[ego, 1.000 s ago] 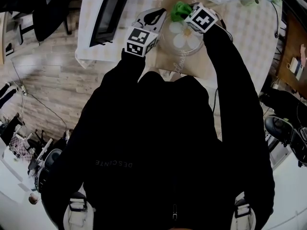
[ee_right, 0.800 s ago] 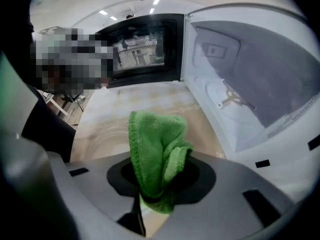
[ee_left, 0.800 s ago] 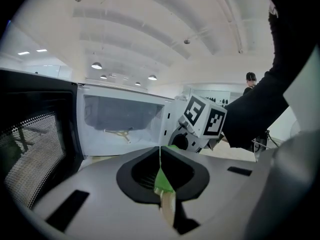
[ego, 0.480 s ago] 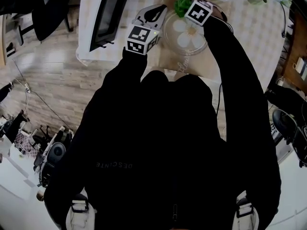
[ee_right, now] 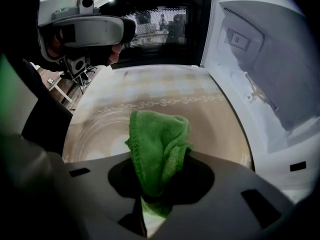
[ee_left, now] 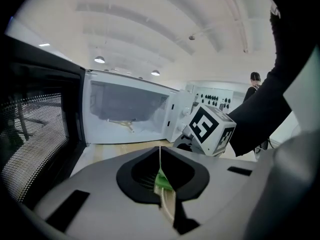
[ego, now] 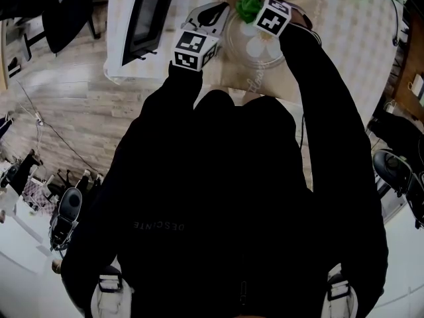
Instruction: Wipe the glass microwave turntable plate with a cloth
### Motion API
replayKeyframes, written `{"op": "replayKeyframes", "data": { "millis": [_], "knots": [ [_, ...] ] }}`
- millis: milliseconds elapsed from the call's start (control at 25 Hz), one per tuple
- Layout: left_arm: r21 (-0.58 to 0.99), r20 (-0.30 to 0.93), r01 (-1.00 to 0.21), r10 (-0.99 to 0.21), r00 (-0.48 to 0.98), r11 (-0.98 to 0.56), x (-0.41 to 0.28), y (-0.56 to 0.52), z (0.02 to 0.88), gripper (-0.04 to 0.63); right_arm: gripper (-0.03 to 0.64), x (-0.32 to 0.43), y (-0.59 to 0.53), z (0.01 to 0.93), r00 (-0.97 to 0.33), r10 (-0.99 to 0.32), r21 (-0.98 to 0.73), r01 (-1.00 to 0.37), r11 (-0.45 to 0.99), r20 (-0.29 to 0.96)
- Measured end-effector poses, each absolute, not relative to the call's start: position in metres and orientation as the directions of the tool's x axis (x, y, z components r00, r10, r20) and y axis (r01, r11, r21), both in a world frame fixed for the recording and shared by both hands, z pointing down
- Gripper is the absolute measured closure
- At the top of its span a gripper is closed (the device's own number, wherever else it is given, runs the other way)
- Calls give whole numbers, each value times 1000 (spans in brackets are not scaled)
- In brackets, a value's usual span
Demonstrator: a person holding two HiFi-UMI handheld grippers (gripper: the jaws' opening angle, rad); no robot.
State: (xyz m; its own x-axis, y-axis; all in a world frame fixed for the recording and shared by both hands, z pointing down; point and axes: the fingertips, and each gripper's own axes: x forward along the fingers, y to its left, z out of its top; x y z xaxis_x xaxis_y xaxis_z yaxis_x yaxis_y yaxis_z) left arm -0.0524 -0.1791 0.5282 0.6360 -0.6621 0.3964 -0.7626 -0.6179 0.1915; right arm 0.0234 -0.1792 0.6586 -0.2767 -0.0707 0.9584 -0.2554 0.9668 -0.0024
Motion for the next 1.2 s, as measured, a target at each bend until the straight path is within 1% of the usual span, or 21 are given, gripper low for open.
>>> {"op": "replayKeyframes", "data": {
  "millis": [160,440,920,1200],
  "knots": [
    [200,398,-762,-660,637,-615,-52,-173,528,572,509,18,-159,660,-285,-16,-53,-234,971,958],
    [205,404,-756,-650,644,-622,-48,-152,532,572,508,12,-124,661,-277,40,-97,-194,976,960],
    [205,433,-755,-634,641,-624,-54,-114,544,572,506,5,-57,662,-288,99,-154,-173,973,953],
    [199,426,-748,-631,648,-633,-50,-107,544,572,506,-1,-27,661,-295,166,-225,-179,958,941]
  ]
}}
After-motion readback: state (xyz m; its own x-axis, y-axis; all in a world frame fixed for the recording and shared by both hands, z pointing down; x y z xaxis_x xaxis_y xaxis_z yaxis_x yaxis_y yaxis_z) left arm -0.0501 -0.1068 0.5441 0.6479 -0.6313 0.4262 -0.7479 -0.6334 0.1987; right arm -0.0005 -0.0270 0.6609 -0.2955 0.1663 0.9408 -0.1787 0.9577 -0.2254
